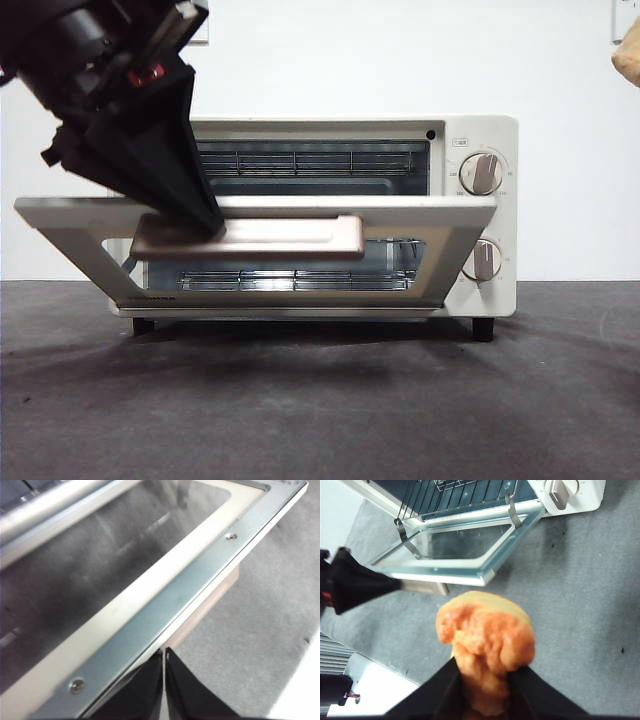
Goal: The left arm flap open the oven, the right arm pick bread and place it into oven, the left arm flap close the oven
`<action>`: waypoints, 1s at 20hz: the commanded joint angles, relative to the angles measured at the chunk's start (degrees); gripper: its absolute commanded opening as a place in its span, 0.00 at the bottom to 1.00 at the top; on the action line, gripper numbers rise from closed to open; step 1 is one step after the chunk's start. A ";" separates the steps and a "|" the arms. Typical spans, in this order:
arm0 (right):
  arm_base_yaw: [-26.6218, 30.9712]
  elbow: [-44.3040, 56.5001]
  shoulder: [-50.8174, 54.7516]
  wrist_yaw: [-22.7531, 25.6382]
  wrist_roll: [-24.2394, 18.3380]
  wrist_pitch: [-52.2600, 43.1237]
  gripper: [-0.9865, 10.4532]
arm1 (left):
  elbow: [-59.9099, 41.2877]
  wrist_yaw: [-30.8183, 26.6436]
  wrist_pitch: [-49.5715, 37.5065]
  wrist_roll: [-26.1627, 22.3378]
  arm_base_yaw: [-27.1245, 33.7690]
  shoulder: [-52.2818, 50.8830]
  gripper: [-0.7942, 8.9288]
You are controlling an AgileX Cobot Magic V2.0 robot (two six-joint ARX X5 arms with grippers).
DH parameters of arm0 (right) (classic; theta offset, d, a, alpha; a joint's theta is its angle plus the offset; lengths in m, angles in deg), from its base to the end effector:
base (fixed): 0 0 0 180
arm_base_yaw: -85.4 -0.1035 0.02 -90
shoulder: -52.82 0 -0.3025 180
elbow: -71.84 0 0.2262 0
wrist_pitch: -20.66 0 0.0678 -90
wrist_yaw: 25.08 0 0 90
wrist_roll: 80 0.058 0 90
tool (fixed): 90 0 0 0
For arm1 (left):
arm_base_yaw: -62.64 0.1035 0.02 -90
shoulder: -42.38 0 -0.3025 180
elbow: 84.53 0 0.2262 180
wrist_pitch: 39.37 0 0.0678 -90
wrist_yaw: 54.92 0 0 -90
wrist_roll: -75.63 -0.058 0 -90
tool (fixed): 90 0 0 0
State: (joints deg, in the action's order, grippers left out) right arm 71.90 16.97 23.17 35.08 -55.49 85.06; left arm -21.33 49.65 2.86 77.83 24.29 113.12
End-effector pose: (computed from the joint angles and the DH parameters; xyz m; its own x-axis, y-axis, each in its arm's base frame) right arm 0.0451 0.0405 0.2749 0.5377 0.6408 -0.5480 -0.2707 0.7467 0.6076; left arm 0.1670 -0.1507 0.2648 0.3341 -0.5851 -0.7389 0.7044 0.6759 -0.2167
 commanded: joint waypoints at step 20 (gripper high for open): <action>-0.35 -0.70 -0.98 -1.73 1.62 -2.54 0.16 | -9.07 -7.04 -6.99 6.71 -7.34 -4.15 0.09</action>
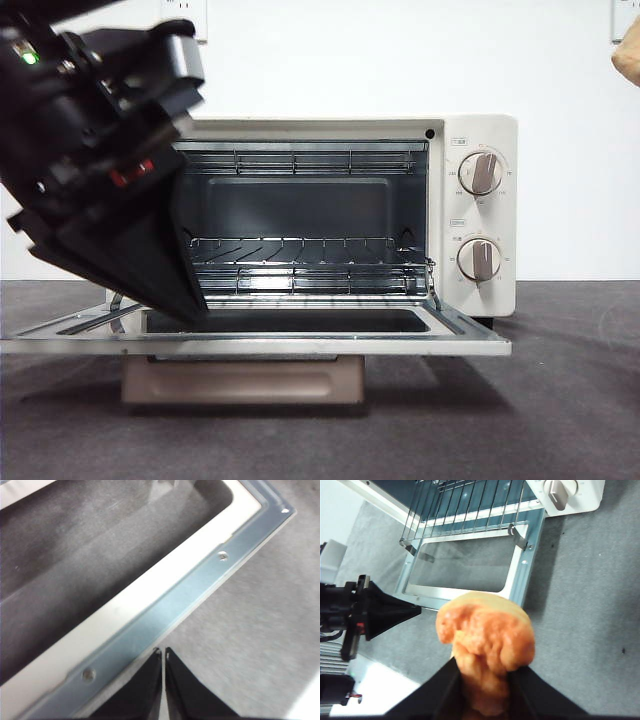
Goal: The left arm flap open the oven, the right arm pick bread and place it into oven, the left arm flap close the oven
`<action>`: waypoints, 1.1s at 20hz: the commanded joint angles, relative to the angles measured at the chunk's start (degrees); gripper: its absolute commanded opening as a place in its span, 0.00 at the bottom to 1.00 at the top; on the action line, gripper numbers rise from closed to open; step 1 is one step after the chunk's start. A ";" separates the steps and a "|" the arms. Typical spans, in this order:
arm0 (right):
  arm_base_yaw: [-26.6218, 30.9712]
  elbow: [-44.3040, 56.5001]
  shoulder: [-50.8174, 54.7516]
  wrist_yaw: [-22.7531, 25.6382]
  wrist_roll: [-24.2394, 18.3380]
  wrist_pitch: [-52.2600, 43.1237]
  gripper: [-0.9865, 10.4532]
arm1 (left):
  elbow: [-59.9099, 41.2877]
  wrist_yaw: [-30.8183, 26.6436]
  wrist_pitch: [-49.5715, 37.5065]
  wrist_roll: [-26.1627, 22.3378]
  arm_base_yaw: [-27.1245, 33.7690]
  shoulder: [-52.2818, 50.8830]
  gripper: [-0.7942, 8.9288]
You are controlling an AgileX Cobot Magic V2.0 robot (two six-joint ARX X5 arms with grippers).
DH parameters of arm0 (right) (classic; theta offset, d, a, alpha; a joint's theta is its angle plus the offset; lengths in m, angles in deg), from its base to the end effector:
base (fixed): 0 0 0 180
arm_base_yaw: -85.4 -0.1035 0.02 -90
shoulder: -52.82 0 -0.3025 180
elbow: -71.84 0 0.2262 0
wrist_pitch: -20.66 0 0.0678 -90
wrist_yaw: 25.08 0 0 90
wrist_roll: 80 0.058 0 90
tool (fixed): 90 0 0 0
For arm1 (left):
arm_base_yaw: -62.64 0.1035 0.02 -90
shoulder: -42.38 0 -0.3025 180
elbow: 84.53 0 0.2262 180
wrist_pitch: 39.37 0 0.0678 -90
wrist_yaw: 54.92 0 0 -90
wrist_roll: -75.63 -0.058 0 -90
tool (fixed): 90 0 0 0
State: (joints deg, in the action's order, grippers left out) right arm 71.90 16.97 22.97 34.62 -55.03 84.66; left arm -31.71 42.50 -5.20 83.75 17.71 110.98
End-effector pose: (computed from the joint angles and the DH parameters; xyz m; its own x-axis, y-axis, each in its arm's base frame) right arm 0.0459 0.0411 0.2756 0.5348 0.6473 -0.5431 -0.2702 0.7401 0.6159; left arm 0.1419 -0.1522 0.2277 0.3605 -0.5421 -0.7591 0.6750 0.7133 -0.1888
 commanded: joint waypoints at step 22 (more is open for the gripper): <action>-23.19 -13.20 -52.89 23.98 17.46 -49.99 0.16 | 13.75 -2.10 27.69 1.97 -0.79 -24.96 0.09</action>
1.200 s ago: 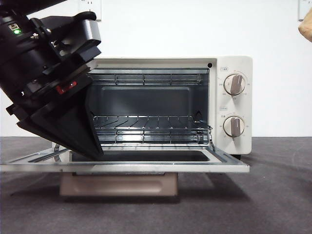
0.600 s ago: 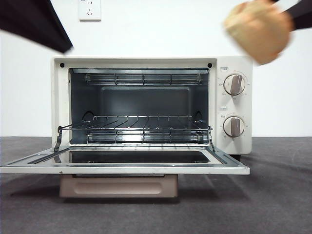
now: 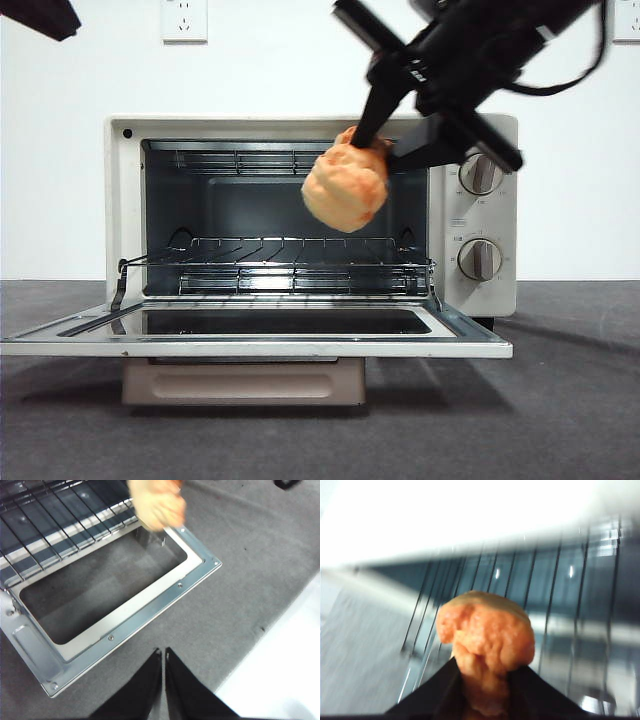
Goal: The left arm flap open the oven, the right arm pick bread and place it into oven, the left arm flap close the oven
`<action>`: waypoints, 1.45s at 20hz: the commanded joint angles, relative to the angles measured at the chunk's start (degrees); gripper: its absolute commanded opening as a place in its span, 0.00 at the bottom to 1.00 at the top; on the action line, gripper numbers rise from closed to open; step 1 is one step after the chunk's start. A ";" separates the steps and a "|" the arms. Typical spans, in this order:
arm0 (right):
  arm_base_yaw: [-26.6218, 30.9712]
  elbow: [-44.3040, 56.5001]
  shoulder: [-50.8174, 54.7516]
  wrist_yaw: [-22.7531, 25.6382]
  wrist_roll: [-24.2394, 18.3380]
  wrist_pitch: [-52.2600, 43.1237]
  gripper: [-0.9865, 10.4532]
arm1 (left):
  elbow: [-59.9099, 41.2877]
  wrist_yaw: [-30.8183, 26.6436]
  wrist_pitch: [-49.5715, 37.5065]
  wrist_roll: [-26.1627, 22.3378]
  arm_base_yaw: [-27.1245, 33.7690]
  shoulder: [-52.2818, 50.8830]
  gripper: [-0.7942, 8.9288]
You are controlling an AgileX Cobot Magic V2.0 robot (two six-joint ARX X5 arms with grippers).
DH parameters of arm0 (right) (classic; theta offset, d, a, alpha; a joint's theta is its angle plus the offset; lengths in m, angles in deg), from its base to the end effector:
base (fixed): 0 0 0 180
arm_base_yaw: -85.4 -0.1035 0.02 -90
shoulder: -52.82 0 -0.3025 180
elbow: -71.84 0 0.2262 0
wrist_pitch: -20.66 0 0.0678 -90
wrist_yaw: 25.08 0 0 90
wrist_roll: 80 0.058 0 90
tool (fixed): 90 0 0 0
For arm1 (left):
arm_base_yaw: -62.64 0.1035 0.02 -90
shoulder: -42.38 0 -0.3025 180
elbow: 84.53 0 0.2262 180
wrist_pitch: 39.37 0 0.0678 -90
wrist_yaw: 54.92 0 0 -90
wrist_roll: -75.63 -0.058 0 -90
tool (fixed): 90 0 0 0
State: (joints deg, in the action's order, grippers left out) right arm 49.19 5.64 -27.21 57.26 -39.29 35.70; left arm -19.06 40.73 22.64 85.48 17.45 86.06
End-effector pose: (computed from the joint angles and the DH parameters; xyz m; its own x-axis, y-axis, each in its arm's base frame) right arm 0.2351 0.1817 0.2869 0.6215 0.6203 -0.4785 -0.2611 0.7399 0.6200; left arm 0.0714 -0.0800 0.3153 0.4657 -0.6085 -0.6426 0.6699 0.7168 -0.1933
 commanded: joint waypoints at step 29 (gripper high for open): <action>-1.88 -5.31 -9.53 11.15 4.02 -5.18 0.43 | 1.09 -0.28 1.84 -0.31 -0.52 -1.40 0.09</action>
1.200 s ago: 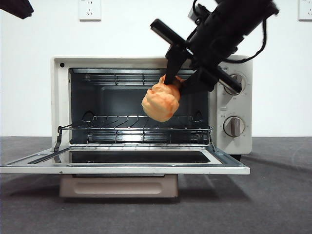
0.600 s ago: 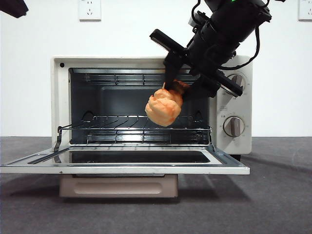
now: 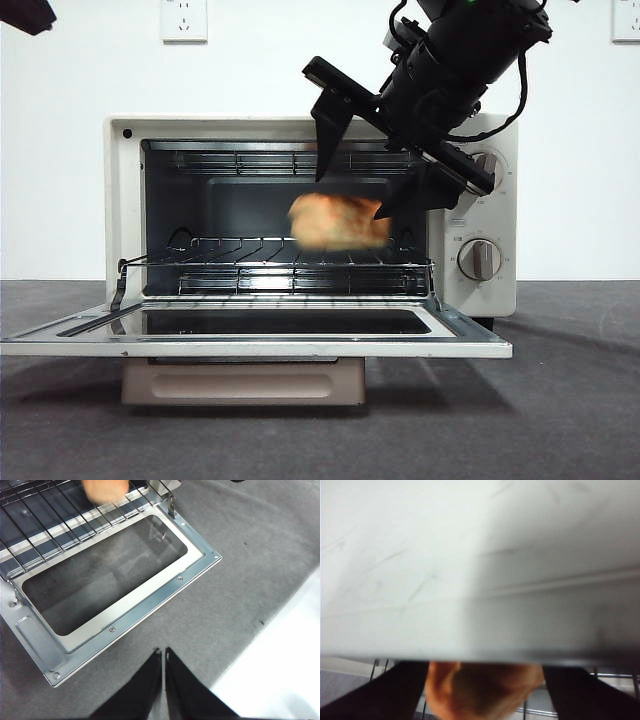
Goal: The left arm flap open the oven, the right arm pick bread and place it into oven, the left arm flap close the oven
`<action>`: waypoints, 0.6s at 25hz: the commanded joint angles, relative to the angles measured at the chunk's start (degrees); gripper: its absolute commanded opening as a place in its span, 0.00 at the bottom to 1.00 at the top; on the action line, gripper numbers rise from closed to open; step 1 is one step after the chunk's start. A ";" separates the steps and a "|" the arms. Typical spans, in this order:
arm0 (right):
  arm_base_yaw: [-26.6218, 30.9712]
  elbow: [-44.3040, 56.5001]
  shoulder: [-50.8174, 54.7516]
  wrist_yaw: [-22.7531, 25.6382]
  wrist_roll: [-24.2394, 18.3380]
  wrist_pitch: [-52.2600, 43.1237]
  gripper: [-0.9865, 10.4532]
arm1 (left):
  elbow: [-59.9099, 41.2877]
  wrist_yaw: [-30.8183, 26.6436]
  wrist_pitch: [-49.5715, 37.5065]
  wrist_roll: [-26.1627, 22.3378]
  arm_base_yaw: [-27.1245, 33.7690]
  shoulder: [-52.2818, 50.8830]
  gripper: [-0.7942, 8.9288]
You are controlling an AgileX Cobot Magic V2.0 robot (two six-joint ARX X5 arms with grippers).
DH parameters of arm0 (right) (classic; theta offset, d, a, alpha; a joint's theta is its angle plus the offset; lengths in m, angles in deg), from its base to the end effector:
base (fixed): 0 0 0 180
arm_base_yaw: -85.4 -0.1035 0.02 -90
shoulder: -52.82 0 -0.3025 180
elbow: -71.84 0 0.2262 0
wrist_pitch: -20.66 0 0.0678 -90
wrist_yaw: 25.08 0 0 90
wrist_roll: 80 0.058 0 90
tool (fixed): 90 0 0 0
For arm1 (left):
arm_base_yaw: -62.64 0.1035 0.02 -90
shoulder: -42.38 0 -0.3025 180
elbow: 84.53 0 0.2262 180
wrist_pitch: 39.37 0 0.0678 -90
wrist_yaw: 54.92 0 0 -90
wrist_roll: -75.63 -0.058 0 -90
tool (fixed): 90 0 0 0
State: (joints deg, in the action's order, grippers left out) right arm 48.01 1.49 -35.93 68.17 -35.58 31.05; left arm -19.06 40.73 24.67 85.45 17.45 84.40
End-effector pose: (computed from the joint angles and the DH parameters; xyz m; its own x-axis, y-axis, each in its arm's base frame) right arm 0.2707 0.2028 0.2740 0.7296 0.4863 -0.4808 -0.1370 0.7928 0.5939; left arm 0.0651 -0.0736 0.3143 0.4627 -0.6055 -0.6475 0.6694 0.7175 -0.1926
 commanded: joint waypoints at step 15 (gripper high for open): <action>-3.10 -1.16 8.70 -2.34 -4.76 13.14 0.43 | 1.07 -0.33 1.03 -0.33 0.15 2.97 0.09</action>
State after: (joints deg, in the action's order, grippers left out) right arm 45.56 1.47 -27.80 65.87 -37.94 43.24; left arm -19.06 40.73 25.99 85.45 17.84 86.57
